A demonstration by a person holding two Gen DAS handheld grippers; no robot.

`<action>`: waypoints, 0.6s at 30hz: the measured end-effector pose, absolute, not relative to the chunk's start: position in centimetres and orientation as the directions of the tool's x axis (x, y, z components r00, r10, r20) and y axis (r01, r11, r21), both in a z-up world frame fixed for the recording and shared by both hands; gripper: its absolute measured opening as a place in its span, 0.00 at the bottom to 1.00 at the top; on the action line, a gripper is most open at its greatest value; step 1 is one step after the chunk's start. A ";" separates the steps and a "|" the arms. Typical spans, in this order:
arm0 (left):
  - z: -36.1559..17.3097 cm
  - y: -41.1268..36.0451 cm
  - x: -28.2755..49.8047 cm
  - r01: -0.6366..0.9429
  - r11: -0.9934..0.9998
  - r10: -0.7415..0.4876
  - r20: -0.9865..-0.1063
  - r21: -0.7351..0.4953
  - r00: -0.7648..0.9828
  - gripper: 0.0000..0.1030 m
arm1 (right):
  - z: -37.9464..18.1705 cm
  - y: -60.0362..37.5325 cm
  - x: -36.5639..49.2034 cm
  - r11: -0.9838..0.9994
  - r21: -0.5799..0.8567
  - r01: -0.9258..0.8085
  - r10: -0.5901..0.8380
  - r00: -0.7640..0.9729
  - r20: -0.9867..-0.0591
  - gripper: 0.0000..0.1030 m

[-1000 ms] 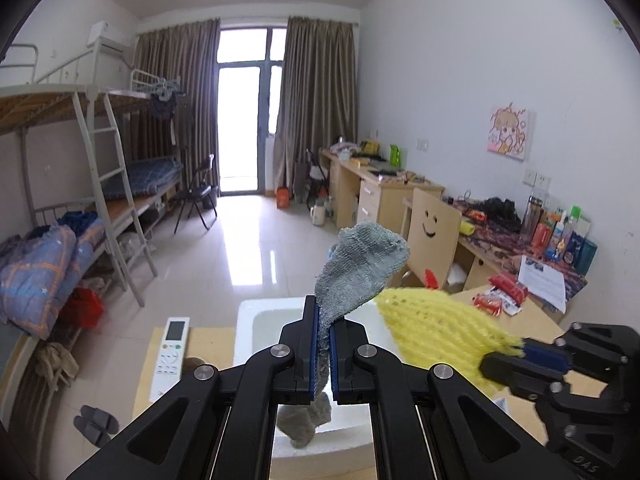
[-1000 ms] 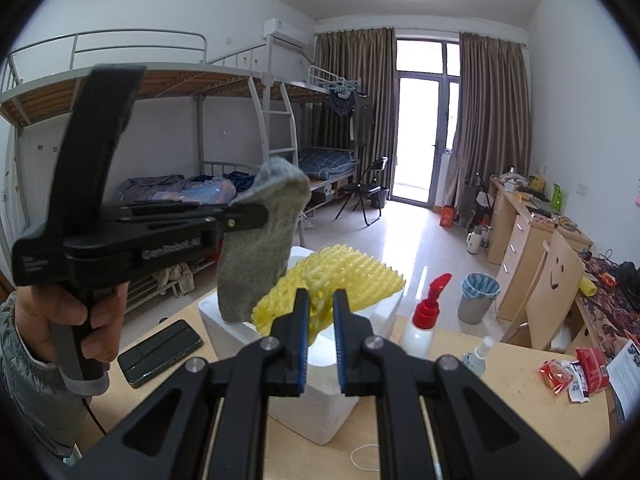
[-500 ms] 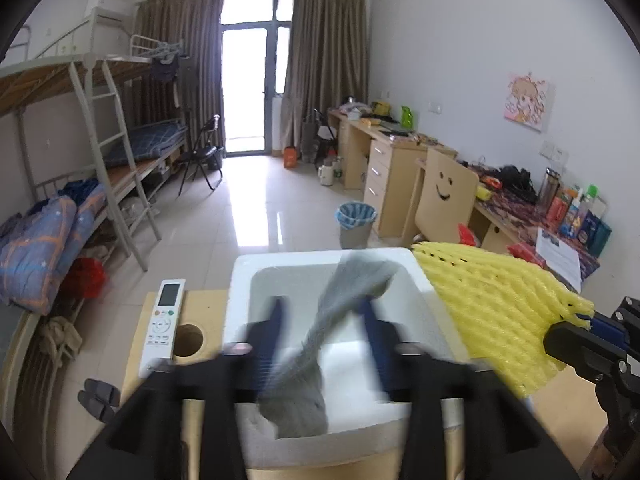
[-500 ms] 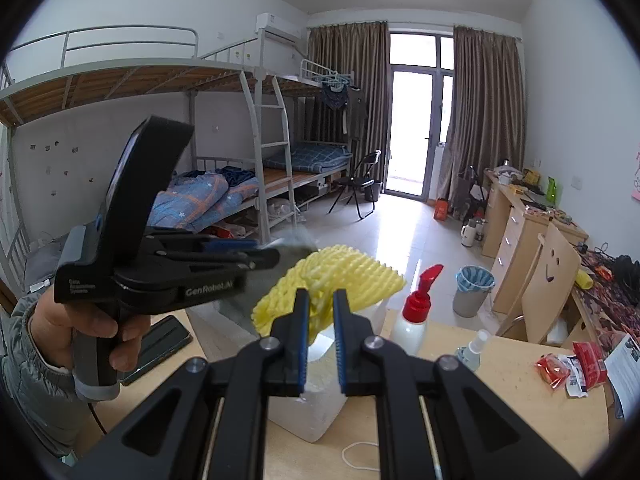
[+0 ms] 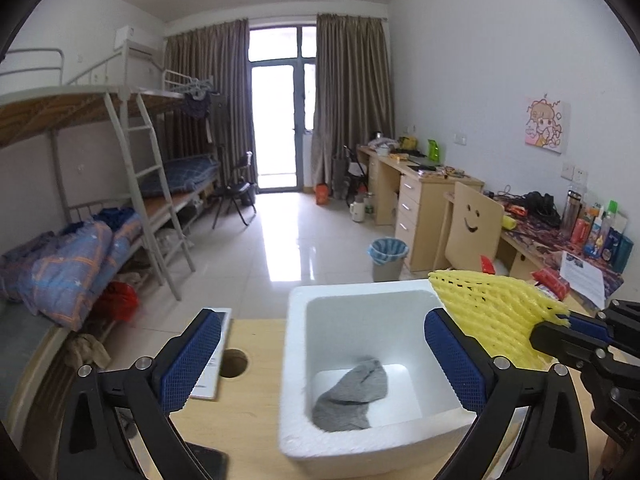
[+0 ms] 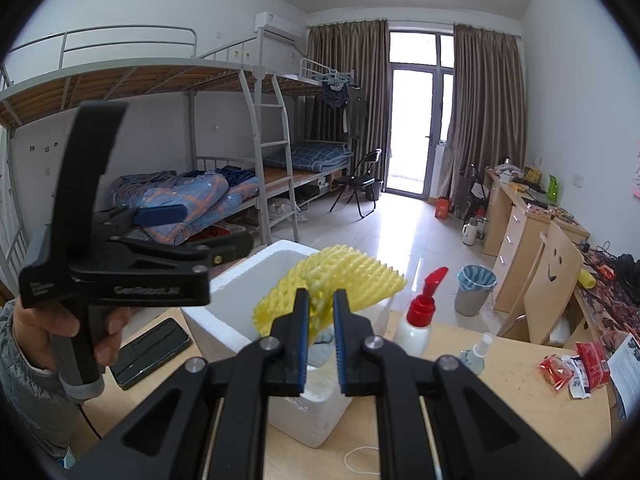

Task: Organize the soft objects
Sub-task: 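Open the left gripper to drop the grey sock into the white foam box, then lower the yellow foam net into the foam box and open the right gripper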

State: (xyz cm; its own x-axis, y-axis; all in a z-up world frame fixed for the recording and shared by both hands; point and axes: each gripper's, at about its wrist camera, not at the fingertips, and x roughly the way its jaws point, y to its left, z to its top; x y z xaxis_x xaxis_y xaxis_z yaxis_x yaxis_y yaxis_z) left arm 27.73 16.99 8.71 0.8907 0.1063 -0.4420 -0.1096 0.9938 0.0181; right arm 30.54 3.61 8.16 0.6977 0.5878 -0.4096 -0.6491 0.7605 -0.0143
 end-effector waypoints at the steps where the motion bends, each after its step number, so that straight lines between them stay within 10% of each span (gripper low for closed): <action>1: 8.7 17.3 27.4 -0.112 0.993 0.110 -0.438 0.021 0.892 0.99 | 8.1 3.8 30.6 0.755 -0.014 -0.655 0.593 0.693 -0.410 0.14; 18: 8.8 20.1 25.2 -0.199 0.980 0.187 -0.437 0.020 0.880 0.99 | 7.0 6.3 33.0 0.716 0.031 -0.698 0.629 0.625 -0.462 0.14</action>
State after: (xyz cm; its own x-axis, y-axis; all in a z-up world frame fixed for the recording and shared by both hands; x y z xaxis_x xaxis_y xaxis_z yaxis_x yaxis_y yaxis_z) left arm 25.20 20.13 8.81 0.8796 0.1874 -0.4372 -0.1988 0.9798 0.0200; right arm 32.98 6.32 6.97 0.6249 0.6292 -0.4622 -0.6976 0.7158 0.0313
